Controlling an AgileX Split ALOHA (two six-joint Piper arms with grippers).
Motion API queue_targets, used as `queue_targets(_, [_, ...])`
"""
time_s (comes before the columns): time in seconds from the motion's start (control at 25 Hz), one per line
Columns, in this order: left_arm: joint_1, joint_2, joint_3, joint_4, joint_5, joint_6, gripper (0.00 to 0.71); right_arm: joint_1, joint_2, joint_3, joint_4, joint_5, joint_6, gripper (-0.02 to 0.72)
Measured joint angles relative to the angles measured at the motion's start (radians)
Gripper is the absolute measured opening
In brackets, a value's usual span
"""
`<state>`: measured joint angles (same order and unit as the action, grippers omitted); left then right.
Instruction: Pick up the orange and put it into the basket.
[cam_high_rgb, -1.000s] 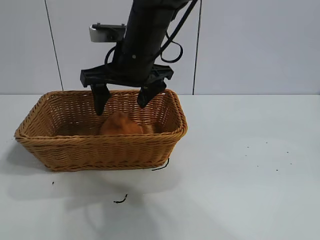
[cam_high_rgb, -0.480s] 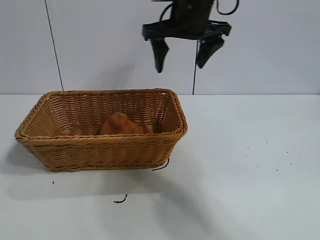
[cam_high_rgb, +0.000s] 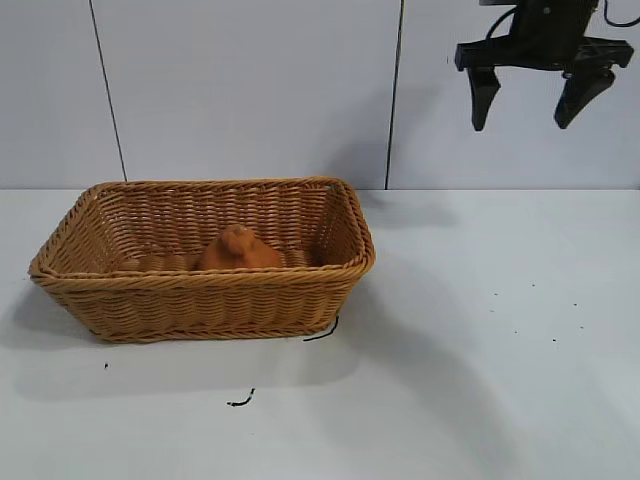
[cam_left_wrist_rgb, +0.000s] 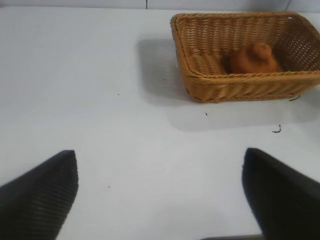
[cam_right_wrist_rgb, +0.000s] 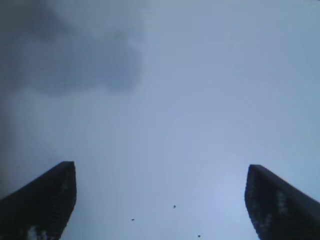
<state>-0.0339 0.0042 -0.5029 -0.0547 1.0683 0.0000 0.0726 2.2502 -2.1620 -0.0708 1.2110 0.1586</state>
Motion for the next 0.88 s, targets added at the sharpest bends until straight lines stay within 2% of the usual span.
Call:
queue_targets(0.16, [0.000,0.000,0.000,0.000,0.000,0.000,0.639,-0.017,-0.011,0.029,0.010,-0.001,-0.033,0.655])
queue_targets(0.32, [0.000,0.000,0.000,0.000,0.000,0.000,0.639,-0.012,-0.076,0.163,0.028,-0.002,-0.053,0.655])
queue_targets(0.52, [0.000,0.000,0.000,0.000,0.000,0.000,0.639,-0.012,-0.242,0.446,0.029,-0.002,-0.065,0.655])
queue_targets(0.88, [0.000,0.000,0.000,0.000,0.000,0.000,0.639,-0.011,-0.708,0.999,0.033,0.003,-0.071,0.655])
